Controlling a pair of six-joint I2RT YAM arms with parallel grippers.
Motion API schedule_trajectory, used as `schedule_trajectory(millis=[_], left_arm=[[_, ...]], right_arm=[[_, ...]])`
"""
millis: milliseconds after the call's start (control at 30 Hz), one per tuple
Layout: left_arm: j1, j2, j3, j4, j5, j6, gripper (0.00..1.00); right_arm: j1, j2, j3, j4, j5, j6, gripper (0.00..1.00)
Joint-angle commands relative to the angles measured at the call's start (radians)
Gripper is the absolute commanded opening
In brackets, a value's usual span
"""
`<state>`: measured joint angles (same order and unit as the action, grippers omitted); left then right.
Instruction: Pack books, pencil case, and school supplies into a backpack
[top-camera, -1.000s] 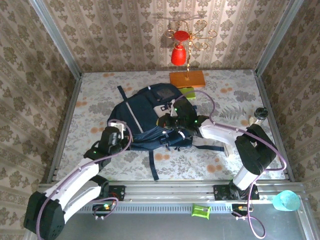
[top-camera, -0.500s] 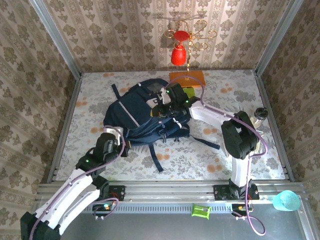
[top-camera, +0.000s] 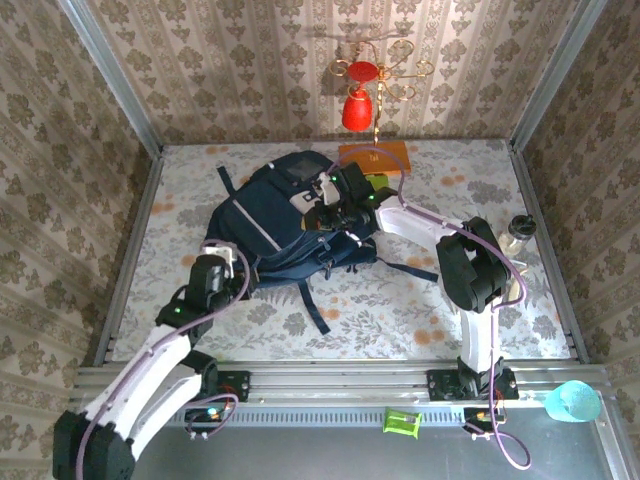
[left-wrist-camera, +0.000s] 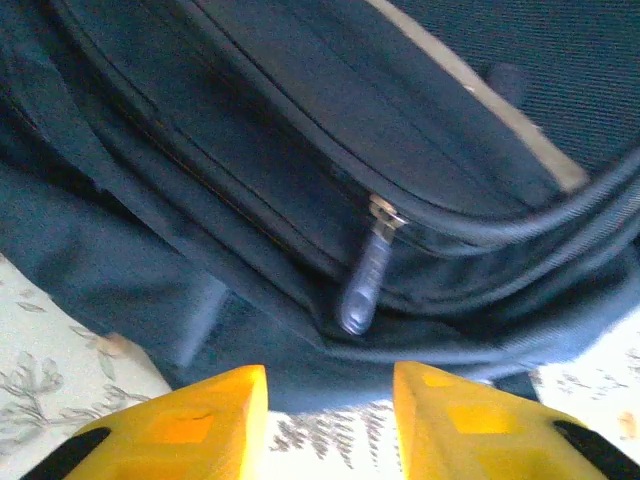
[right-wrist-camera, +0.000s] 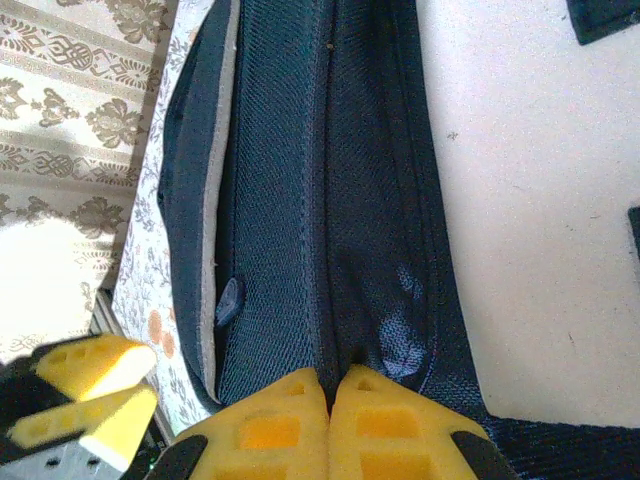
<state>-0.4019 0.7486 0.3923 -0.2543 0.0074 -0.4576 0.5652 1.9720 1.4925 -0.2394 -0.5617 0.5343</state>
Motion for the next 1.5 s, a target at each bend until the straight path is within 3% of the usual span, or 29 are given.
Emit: schedule_trajectory(millis=[0,267,533,1067,1467], left_arm=[[0.015,0.101,0.084,0.069,0.036,0.103,0.43],[0.014,0.262,0.136,0.125,0.078,0.177,0.45],[0.017,0.367,0.164,0.12,0.085,0.17,0.41],[-0.008,0.302,0.129,0.035,0.131,0.121,0.33],[-0.009,0.362,0.131,0.053,0.111,0.113,0.32]], right_arm=[[-0.01,-0.041,-0.012,0.01,-0.027,-0.031,0.0],[-0.011,-0.053,-0.011,0.04,-0.042,-0.006,0.0],[-0.016,-0.053,-0.011,0.037,-0.042,-0.006,0.0],[-0.025,-0.052,-0.014,0.054,-0.046,0.006,0.0],[-0.027,-0.055,-0.019,0.06,-0.05,0.011,0.0]])
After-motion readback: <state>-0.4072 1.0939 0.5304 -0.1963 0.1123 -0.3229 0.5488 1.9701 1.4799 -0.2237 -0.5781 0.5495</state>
